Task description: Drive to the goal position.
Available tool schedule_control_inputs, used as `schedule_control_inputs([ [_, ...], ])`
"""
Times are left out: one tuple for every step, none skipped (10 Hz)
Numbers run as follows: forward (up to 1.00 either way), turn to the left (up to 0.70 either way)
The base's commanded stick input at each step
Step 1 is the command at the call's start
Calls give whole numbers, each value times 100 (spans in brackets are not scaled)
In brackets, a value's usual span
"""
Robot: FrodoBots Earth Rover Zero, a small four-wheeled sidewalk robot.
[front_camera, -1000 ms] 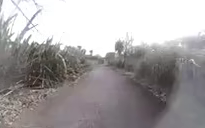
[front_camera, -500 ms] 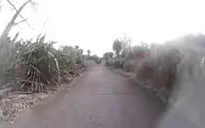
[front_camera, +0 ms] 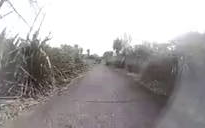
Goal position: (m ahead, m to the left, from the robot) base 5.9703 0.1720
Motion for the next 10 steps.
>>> schedule_control_inputs([
  [70, -35],
  [70, -33],
  [70, -29],
  [70, -25],
  [70, -15],
  [70, 0],
  [70, 0],
  [70, 0],
  [70, 0],
  [70, 0],
])
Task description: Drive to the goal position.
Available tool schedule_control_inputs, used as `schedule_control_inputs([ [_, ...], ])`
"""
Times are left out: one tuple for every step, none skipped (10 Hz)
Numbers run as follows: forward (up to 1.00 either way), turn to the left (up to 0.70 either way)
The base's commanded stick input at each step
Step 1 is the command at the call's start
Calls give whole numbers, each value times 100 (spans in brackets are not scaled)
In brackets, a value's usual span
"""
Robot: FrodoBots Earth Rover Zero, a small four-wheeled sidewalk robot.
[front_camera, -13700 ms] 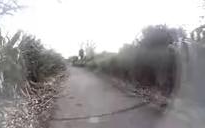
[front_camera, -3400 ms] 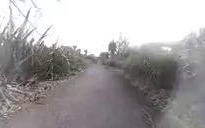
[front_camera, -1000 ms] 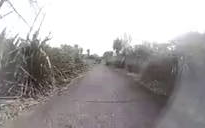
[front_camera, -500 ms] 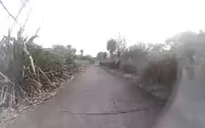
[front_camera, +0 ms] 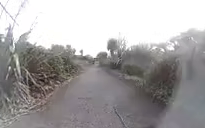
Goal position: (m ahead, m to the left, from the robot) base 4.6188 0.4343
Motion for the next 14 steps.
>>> schedule_control_inputs([
  [70, 0],
  [70, 0],
  [70, 0],
  [70, 0],
  [70, 0],
  [70, 0],
  [70, 0],
  [70, 0],
  [70, 0],
  [70, -30],
  [70, -35],
  [70, -35],
  [70, -19],
  [70, 0],
])
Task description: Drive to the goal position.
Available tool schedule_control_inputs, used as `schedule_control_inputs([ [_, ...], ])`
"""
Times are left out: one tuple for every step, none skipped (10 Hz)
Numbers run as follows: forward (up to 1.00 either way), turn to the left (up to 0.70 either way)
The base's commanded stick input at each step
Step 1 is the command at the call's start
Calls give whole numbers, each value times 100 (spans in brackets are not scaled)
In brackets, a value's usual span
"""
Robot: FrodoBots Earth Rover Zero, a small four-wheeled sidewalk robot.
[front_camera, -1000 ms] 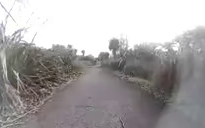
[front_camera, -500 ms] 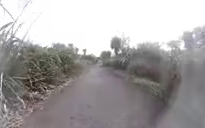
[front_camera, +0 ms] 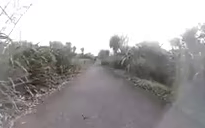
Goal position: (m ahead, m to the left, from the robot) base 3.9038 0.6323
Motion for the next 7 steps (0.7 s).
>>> schedule_control_inputs([
  [70, 0],
  [70, 0],
  [70, 0],
  [70, 0],
  [70, 0],
  [70, 0],
  [70, 0],
])
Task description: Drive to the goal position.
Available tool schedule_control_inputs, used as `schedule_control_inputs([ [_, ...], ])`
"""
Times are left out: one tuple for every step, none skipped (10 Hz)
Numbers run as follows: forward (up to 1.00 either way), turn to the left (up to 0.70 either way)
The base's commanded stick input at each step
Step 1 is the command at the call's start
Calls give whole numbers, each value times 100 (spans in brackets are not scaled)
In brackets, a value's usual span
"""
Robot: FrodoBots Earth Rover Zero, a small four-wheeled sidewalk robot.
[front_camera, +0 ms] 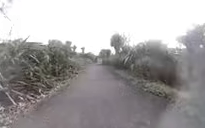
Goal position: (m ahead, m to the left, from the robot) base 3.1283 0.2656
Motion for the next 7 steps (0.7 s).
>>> schedule_control_inputs([
  [70, 0],
  [70, 0],
  [70, 0],
  [70, 0],
  [70, 0],
  [70, 0],
  [70, 0],
])
